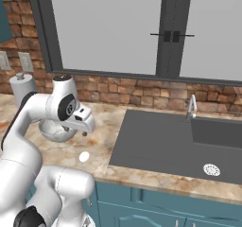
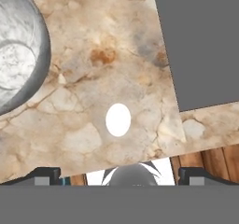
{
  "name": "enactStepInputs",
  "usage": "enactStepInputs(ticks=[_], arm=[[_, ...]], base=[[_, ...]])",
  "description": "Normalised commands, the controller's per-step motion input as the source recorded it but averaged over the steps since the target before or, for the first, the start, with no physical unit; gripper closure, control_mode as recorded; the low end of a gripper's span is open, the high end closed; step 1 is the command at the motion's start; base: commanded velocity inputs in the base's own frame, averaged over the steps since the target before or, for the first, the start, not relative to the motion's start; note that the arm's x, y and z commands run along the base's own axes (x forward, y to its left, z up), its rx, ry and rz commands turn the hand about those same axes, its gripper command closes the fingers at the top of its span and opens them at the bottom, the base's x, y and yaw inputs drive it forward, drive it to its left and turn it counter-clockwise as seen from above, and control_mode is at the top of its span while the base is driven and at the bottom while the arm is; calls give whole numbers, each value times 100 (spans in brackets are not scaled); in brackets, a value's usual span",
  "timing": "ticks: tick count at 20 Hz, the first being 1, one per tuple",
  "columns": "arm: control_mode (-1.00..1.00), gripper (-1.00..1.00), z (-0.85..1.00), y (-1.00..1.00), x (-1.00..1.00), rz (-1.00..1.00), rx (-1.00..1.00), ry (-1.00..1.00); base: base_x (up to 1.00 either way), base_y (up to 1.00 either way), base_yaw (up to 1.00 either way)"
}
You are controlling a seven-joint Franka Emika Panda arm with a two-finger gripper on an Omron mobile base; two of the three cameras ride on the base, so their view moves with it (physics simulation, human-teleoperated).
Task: Gather the eggs and milk located in the vicinity of the sink area and place them right next to the bowl.
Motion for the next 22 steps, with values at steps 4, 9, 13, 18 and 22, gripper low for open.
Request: enactStepInputs(ticks=[4, 9, 13, 18, 22], arm=[[-100, -100, -42, 0, 0, 0, 0, 8], [-100, -100, -46, 0, 2, 0, 0, 8], [-100, -100, -36, 0, 10, 0, 0, 3], [-100, -100, -15, 0, 2, 0, 0, 2], [-100, -100, -17, 0, 2, 0, 0, 0]], base=[[0, 0, 0], [0, 0, 0], [0, 0, 0], [0, 0, 0], [0, 0, 0]])
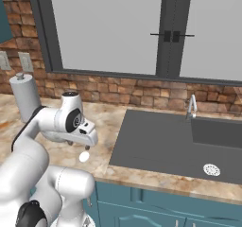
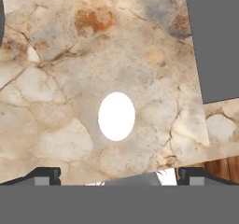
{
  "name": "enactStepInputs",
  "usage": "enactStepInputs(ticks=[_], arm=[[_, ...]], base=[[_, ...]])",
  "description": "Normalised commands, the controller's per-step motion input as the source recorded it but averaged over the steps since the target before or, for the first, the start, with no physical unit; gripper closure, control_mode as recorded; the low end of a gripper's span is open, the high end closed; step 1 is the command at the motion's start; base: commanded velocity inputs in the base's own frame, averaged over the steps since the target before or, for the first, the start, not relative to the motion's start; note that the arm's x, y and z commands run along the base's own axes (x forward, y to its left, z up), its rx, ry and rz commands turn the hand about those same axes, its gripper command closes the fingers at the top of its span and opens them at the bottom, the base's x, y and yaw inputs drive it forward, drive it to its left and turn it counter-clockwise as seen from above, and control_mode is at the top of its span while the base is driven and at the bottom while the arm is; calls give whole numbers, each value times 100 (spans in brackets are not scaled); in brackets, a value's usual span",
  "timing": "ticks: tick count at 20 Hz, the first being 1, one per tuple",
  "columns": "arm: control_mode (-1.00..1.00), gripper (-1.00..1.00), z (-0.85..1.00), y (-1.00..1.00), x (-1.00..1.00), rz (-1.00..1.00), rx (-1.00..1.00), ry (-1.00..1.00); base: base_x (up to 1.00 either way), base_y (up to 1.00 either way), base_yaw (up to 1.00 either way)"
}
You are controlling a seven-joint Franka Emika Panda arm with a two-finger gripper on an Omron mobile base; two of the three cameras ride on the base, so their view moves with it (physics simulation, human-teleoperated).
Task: Gather the eggs and milk located in the vicinity of the sink area and place them right next to the bowl.
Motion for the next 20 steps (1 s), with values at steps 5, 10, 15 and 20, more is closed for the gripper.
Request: enactStepInputs(ticks=[5, 10, 15, 20], arm=[[-100, -100, -23, 0, 11, 0, 0, 0], [-100, -100, -15, 0, 20, 0, 0, 0], [-100, -100, -13, 0, 11, 0, 0, 0], [-100, -100, -20, 0, 0, 0, 0, 0]], base=[[0, 0, 0], [0, 0, 0], [0, 0, 0], [0, 0, 0]])
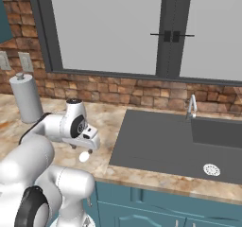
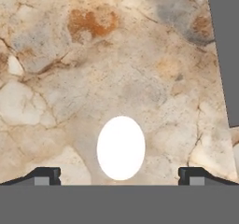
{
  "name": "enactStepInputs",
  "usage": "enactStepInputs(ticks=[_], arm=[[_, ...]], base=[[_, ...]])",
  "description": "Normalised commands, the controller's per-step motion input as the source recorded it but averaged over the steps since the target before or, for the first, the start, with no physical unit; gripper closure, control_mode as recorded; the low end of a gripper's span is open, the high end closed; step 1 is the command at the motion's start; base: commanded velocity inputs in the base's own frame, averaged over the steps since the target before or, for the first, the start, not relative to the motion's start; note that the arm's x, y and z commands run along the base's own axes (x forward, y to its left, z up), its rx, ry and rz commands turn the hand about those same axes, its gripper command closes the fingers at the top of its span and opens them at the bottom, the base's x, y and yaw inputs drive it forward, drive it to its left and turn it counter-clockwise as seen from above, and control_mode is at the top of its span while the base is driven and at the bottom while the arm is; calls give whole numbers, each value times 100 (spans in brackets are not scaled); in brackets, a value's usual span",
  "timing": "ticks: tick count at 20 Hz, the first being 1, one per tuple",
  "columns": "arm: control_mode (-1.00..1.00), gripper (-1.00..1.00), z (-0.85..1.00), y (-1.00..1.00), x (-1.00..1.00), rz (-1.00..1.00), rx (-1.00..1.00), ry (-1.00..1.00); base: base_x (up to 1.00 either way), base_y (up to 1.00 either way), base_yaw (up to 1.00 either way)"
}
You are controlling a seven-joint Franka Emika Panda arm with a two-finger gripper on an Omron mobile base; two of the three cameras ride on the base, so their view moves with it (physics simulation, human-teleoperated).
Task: Gather the eggs and milk located in the vicinity of the sink area and place them right next to the bowl.
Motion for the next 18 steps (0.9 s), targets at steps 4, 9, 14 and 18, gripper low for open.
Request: enactStepInputs(ticks=[4, 9, 14, 18], arm=[[-100, -100, -24, 0, 0, 0, 0, 0], [-100, -100, -27, 0, 0, 0, 0, 3], [-100, -100, -20, 0, 0, 0, 0, 7], [-100, -100, -14, 0, 0, 0, 0, 2]], base=[[0, 0, 0], [0, 0, 0], [0, 0, 0], [0, 0, 0]])
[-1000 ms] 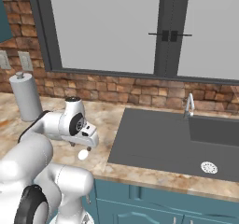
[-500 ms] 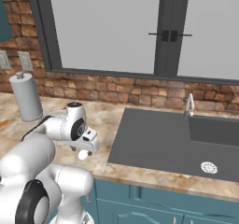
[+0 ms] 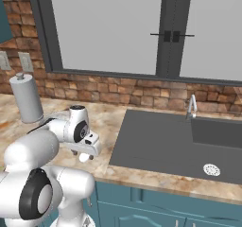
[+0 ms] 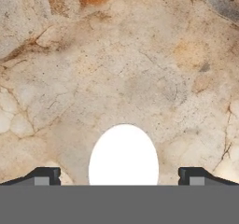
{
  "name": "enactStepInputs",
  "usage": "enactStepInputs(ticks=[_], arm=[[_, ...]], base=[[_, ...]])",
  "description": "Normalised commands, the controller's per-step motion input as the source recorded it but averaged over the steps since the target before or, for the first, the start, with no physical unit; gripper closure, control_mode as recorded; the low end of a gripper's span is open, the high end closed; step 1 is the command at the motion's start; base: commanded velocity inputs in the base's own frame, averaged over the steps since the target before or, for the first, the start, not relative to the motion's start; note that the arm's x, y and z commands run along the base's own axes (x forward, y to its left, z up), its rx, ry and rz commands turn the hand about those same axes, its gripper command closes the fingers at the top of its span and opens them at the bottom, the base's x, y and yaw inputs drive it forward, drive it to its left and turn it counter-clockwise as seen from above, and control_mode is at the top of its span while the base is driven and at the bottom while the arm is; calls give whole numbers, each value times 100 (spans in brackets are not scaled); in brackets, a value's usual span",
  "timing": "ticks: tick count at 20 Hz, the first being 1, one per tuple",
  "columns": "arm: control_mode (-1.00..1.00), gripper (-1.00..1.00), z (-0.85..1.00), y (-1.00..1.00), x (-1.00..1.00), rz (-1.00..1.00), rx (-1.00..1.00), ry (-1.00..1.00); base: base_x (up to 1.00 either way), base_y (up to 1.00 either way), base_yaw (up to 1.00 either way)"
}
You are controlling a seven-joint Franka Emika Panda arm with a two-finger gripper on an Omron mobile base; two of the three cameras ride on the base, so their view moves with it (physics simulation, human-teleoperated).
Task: Gather the eggs and milk located in the vicinity of the sink area and place them right next to the bowl.
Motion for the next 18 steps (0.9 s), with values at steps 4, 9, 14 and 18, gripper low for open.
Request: enactStepInputs(ticks=[4, 9, 14, 18], arm=[[-100, -100, -3, 0, 0, 0, 0, 0], [-100, 100, -3, 0, 0, 0, 0, 0], [-100, 100, -4, 0, 0, 0, 0, 0], [-100, 100, 0, 0, 0, 0, 0, 0]], base=[[0, 0, 0], [0, 0, 0], [0, 0, 0], [0, 0, 0]])
